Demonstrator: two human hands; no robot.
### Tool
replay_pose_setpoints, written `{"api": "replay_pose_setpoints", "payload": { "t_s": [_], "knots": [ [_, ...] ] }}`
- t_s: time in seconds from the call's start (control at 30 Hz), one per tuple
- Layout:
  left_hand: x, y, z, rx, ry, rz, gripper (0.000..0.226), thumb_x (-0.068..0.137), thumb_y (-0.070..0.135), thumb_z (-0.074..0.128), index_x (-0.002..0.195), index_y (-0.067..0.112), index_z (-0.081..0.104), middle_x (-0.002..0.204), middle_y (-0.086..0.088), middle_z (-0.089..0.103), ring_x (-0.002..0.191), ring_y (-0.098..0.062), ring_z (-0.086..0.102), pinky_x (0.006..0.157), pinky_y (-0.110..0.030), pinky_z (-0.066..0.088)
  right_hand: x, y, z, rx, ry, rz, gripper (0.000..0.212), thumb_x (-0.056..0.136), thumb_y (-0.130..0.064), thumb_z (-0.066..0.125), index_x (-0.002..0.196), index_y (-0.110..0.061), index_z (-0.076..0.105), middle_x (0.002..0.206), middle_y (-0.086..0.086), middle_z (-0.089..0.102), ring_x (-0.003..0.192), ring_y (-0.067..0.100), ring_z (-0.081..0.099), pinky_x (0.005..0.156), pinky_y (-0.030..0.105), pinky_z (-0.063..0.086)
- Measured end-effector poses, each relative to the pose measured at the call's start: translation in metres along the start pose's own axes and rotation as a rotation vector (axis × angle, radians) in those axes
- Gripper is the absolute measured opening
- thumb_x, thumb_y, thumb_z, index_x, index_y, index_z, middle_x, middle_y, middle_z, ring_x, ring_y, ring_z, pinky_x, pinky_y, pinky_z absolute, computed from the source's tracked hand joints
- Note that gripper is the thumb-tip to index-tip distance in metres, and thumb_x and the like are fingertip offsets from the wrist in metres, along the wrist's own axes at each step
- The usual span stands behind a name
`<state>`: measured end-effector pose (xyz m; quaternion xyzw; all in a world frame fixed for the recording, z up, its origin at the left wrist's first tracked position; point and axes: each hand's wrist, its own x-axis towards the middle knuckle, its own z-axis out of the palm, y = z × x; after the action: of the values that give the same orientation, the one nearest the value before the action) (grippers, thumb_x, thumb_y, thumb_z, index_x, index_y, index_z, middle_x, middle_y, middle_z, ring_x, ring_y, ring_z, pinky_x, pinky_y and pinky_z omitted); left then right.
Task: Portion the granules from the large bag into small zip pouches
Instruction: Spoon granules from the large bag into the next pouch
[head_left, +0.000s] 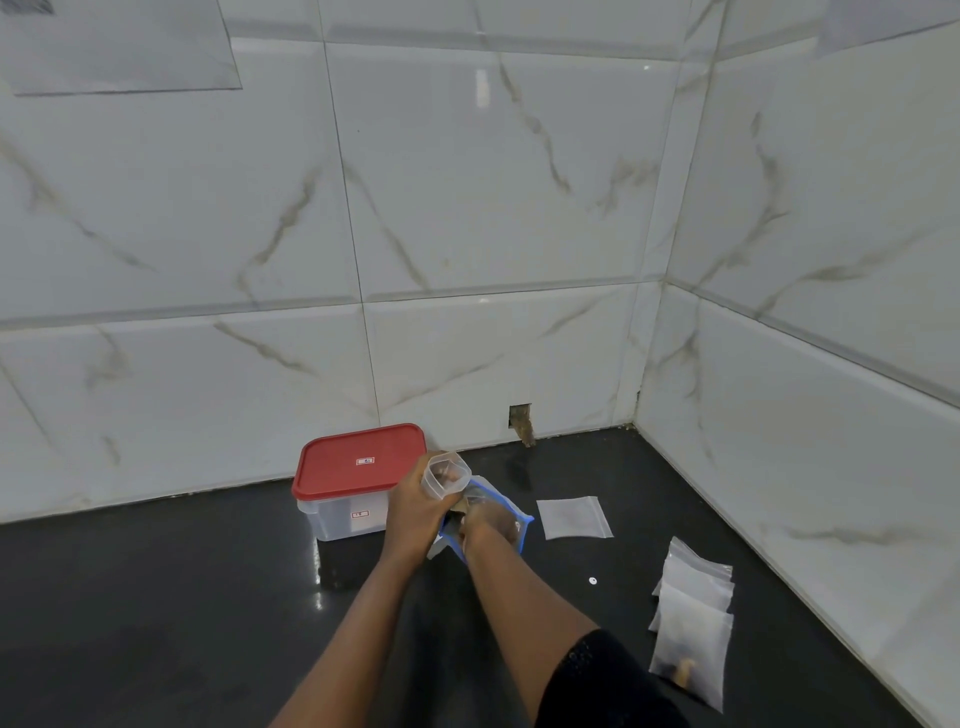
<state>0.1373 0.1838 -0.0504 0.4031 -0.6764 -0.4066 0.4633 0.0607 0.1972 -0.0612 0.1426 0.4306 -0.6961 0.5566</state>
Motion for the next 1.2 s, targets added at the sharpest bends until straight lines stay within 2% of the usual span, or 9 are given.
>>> {"api": "replay_pose_setpoints", "payload": {
  "t_s": [0.13,0.33,0.43,0.5,0.6,0.77,0.9,1.0,1.2],
  "knots": [
    [0.0,0.0,-0.002,-0.012,0.003,-0.004,0.026,0.08,0.006,0.07,0.098,0.021,0.06,0.086,0.015,0.062,0.08,0.002,0.058,0.064,-0.001,0.043,0.002,0.0,-0.002,-0.01,0.066,-0.017,0.021,0.095,-0.006,0.042,0.101,0.002,0.061,0.106,0.019,0.064,0.078,0.032,0.06,0.056,0.035,0.054],
    [0.001,-0.003,-0.003,0.021,0.014,0.0,0.028,0.079,0.007,0.071,0.1,0.022,0.06,0.087,0.017,0.061,0.082,0.005,0.057,0.065,0.0,0.042,0.019,0.002,0.001,-0.198,0.011,-0.068,0.02,0.098,-0.01,0.04,0.086,-0.008,0.056,0.083,0.005,0.058,0.094,0.024,0.058,0.081,0.034,0.053],
    [0.0,-0.002,0.001,0.007,0.024,-0.006,0.026,0.08,0.003,0.069,0.096,0.021,0.061,0.086,0.016,0.063,0.081,0.004,0.058,0.063,0.0,0.041,0.074,0.007,-0.004,-0.202,0.094,-0.021,0.029,0.088,-0.02,0.05,0.107,-0.004,0.064,0.106,0.02,0.065,0.1,0.039,0.061,0.057,0.056,0.054],
    [-0.002,-0.002,0.003,-0.002,0.026,0.001,0.026,0.079,0.001,0.068,0.096,0.02,0.062,0.086,0.015,0.063,0.08,0.003,0.058,0.063,0.0,0.041,0.062,0.004,-0.001,-0.167,0.105,-0.02,0.03,0.091,-0.019,0.042,0.099,-0.001,0.065,0.103,0.023,0.066,0.097,0.04,0.062,0.051,0.049,0.053],
    [-0.004,0.0,0.006,0.008,0.015,0.016,0.028,0.079,0.0,0.068,0.098,0.018,0.061,0.086,0.013,0.063,0.08,0.002,0.058,0.063,0.001,0.04,0.012,-0.003,0.003,-0.21,0.132,-0.14,0.035,0.097,-0.012,0.035,0.082,0.0,0.064,0.101,0.022,0.066,0.102,0.038,0.064,0.08,0.048,0.055],
    [-0.006,0.001,0.005,-0.003,0.014,0.029,0.027,0.079,0.004,0.07,0.099,0.019,0.061,0.087,0.015,0.063,0.081,0.003,0.059,0.064,0.0,0.041,-0.007,-0.005,0.0,-0.427,0.012,-0.227,0.031,0.1,-0.01,0.038,0.128,-0.002,0.05,0.116,0.012,0.061,0.097,0.022,0.061,0.08,0.027,0.049],
    [-0.003,-0.003,0.0,0.037,0.03,0.011,0.023,0.081,0.01,0.07,0.099,0.021,0.062,0.087,0.016,0.063,0.082,0.004,0.058,0.065,0.0,0.041,0.003,-0.007,-0.004,-0.339,0.139,-0.176,0.019,0.098,-0.01,0.035,0.096,-0.004,0.053,0.077,0.007,0.054,0.071,0.022,0.057,0.073,0.037,0.053],
    [-0.001,-0.003,-0.002,0.058,0.041,0.017,0.023,0.08,0.011,0.071,0.099,0.02,0.063,0.086,0.014,0.063,0.081,0.004,0.058,0.064,0.0,0.04,0.008,-0.002,-0.001,-0.254,0.161,-0.148,0.024,0.092,-0.008,0.041,0.09,0.003,0.063,0.091,0.021,0.064,0.086,0.035,0.064,0.084,0.052,0.054],
    [0.0,-0.005,-0.006,0.072,0.038,0.021,0.025,0.08,0.011,0.072,0.101,0.021,0.062,0.086,0.017,0.063,0.082,0.004,0.058,0.066,-0.001,0.042,-0.015,-0.007,0.005,-0.202,0.155,-0.074,0.023,0.096,-0.005,0.037,0.083,0.002,0.055,0.099,0.027,0.057,0.102,0.045,0.06,0.071,0.056,0.051]
  ]
}}
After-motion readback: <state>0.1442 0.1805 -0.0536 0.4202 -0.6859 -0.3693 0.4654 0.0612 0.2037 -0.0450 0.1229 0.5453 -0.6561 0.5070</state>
